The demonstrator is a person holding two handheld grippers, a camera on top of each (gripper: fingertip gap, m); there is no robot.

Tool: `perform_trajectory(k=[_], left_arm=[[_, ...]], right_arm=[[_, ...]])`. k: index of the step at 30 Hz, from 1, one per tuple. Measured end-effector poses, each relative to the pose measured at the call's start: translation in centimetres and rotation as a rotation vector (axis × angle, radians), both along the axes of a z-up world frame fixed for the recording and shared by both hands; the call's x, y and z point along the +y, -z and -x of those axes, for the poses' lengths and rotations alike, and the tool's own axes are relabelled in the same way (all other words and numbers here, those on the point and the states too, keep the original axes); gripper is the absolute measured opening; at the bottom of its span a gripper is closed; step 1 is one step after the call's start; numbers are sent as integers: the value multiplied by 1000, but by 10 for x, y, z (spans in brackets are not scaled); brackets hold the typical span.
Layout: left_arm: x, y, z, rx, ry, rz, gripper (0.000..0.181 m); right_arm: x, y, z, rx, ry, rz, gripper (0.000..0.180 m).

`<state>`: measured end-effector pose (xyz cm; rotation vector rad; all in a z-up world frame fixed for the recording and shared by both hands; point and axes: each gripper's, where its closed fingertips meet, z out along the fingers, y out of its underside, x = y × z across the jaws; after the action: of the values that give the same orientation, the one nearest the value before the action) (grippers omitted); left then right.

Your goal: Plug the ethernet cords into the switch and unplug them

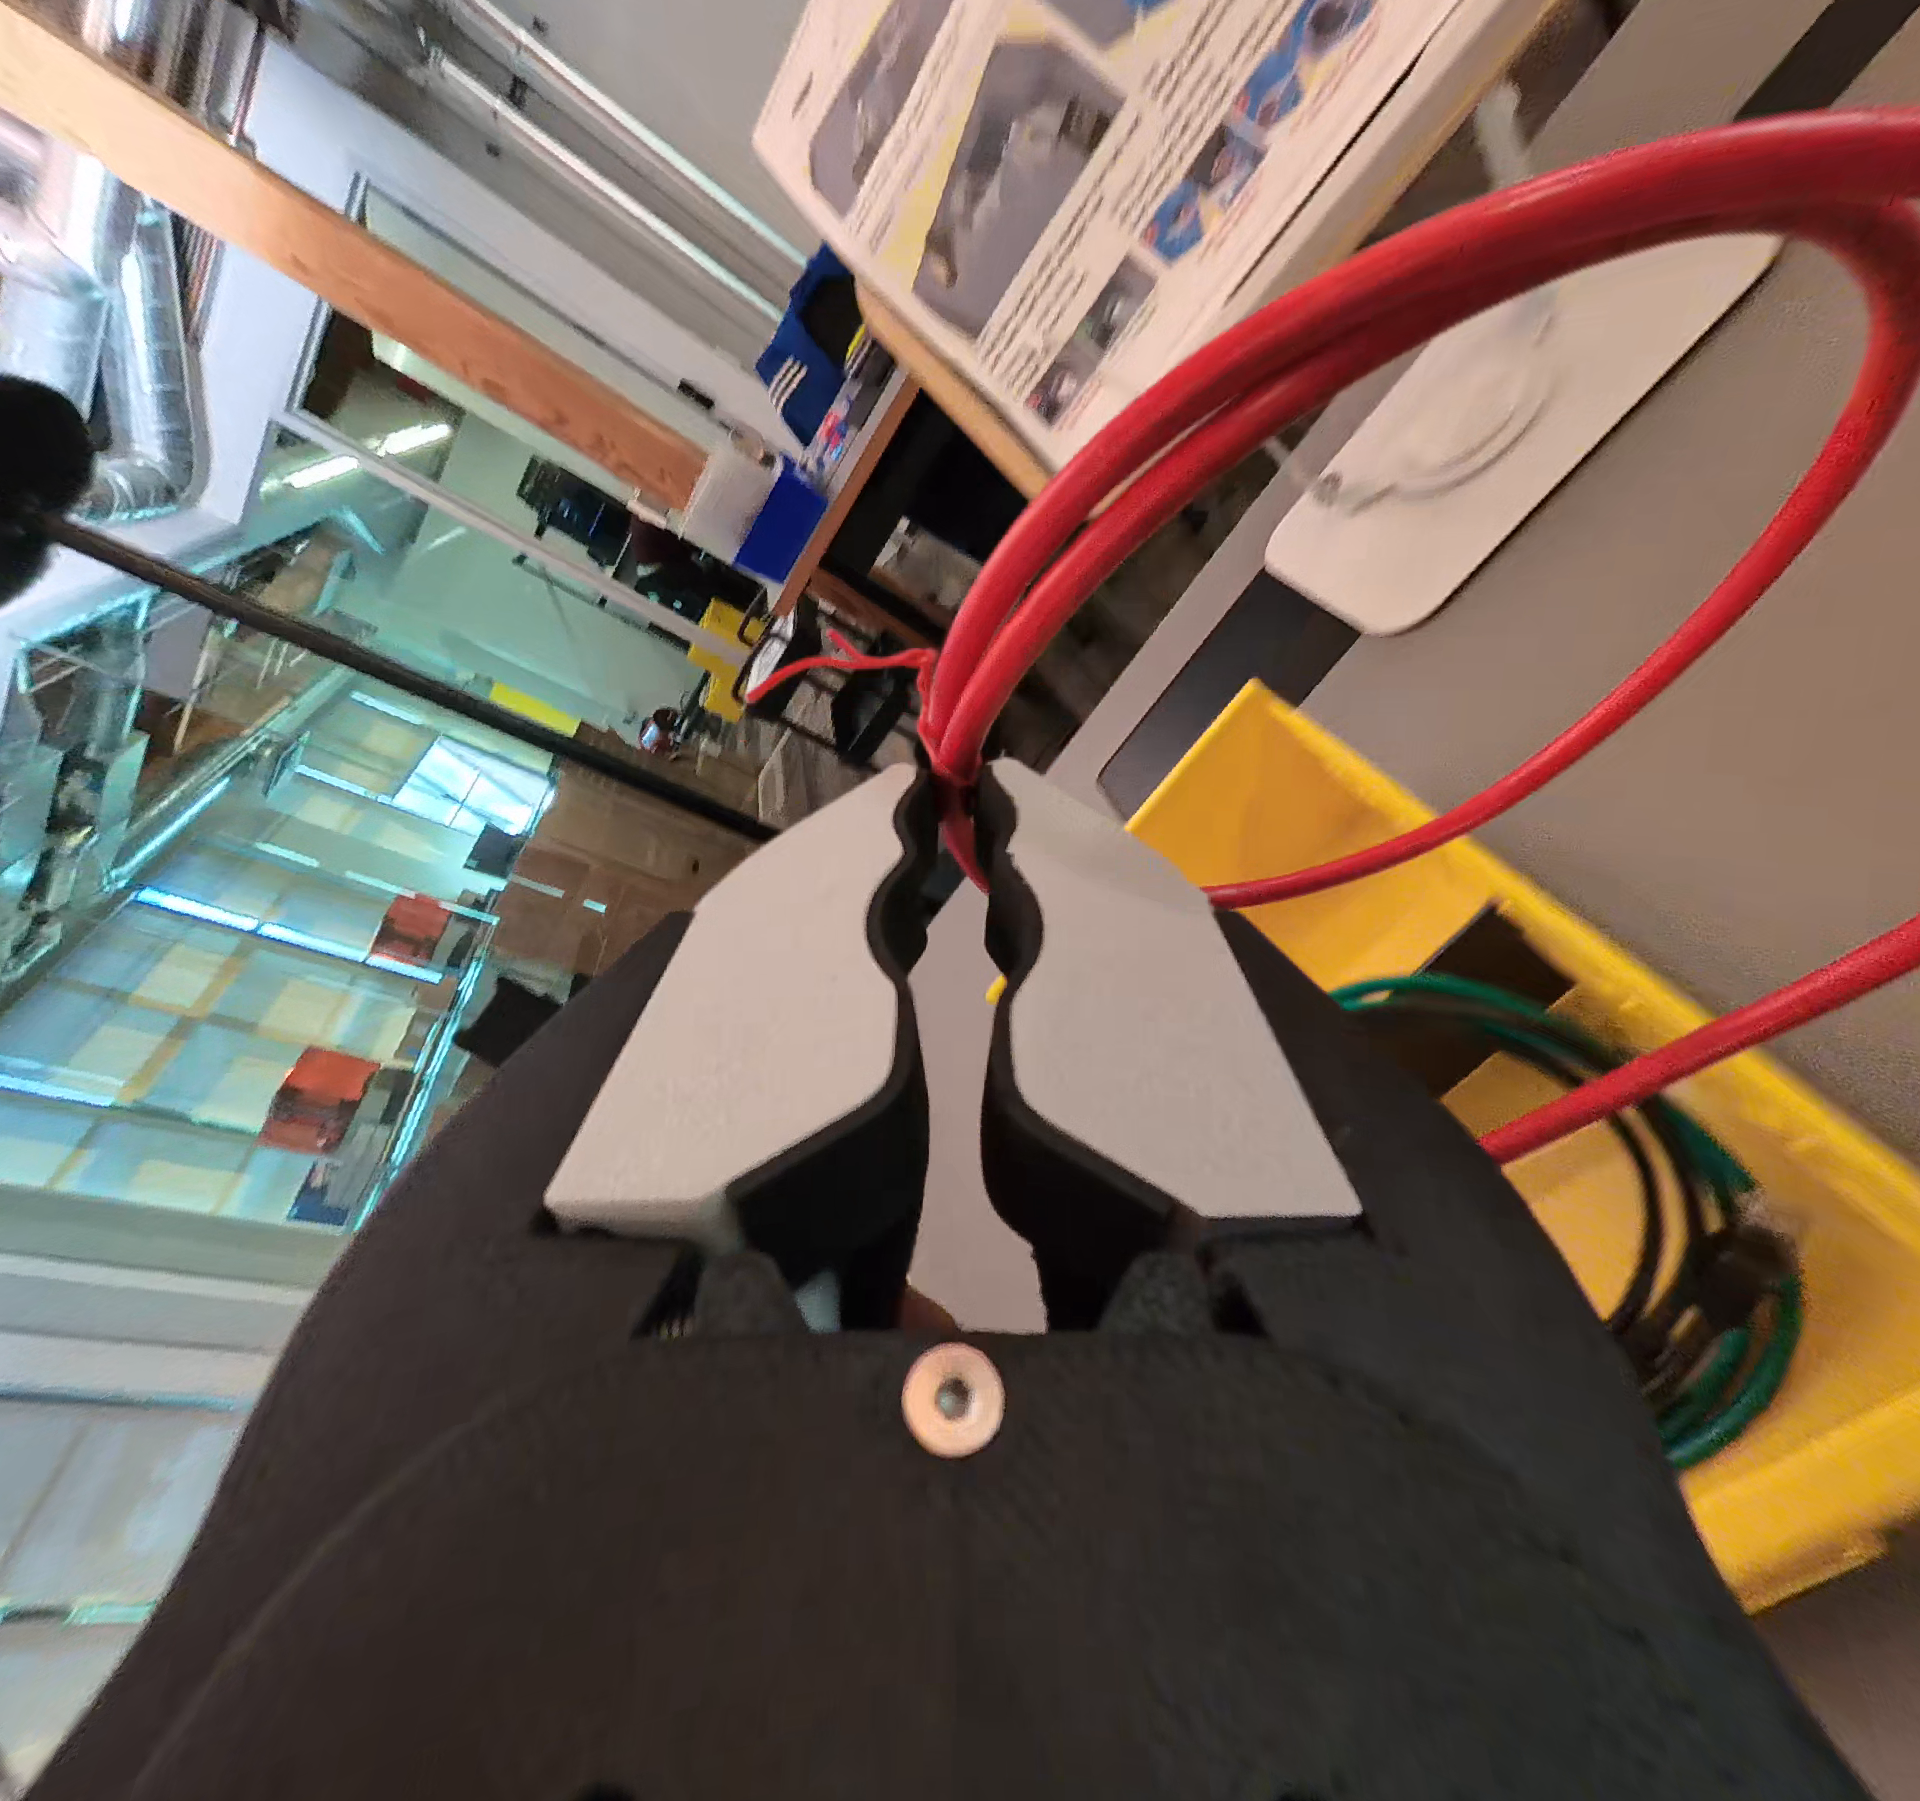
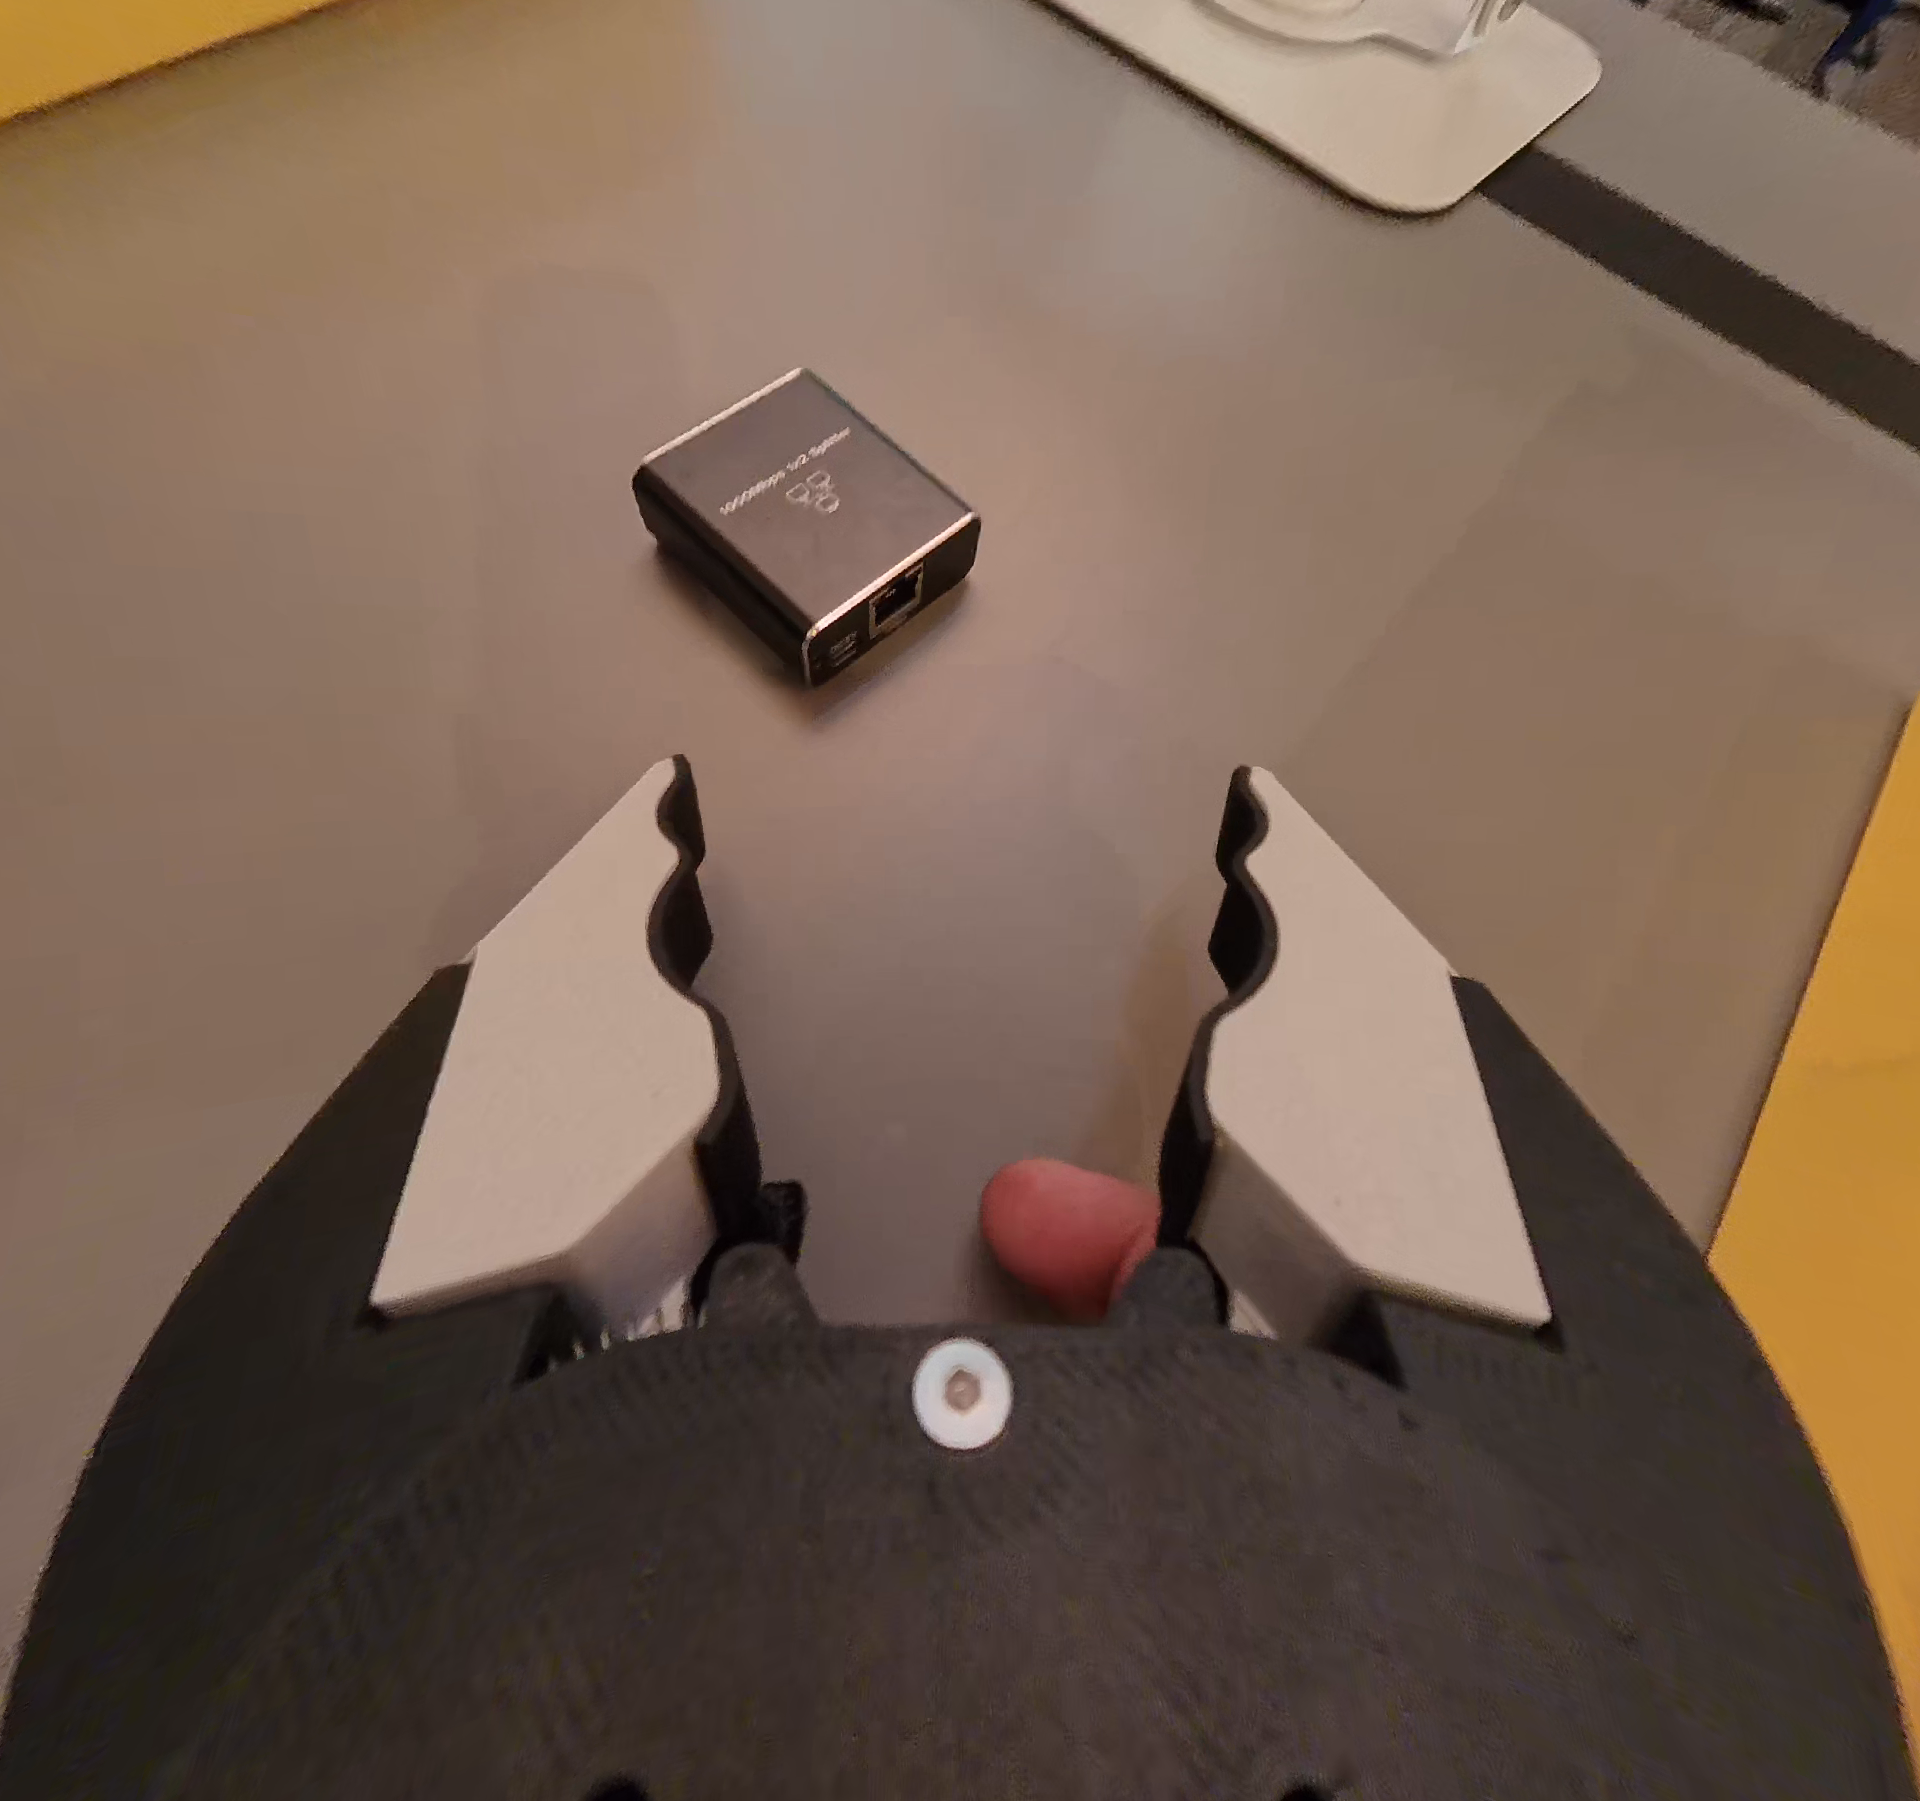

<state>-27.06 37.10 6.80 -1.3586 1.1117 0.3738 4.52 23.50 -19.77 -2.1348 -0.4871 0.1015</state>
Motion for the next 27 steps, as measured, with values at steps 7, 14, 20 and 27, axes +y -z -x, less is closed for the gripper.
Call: perform_trajectory(k=[7,14,20,27], left_arm=[[-52,-13,-106,-158,301,65,7],[-92,6,-197,-334,561,244,6],[-88,47,-233,-428,530,393,7],[-96,93,-260,-427,515,535,7]], right_arm=[[2,-31,5,84,2,-126,80],[-2,-56,20,244,-70,-201,77],[-24,-77,58,273,-308,-285,68],[-36,-83,89,115,-400,-388,69]])
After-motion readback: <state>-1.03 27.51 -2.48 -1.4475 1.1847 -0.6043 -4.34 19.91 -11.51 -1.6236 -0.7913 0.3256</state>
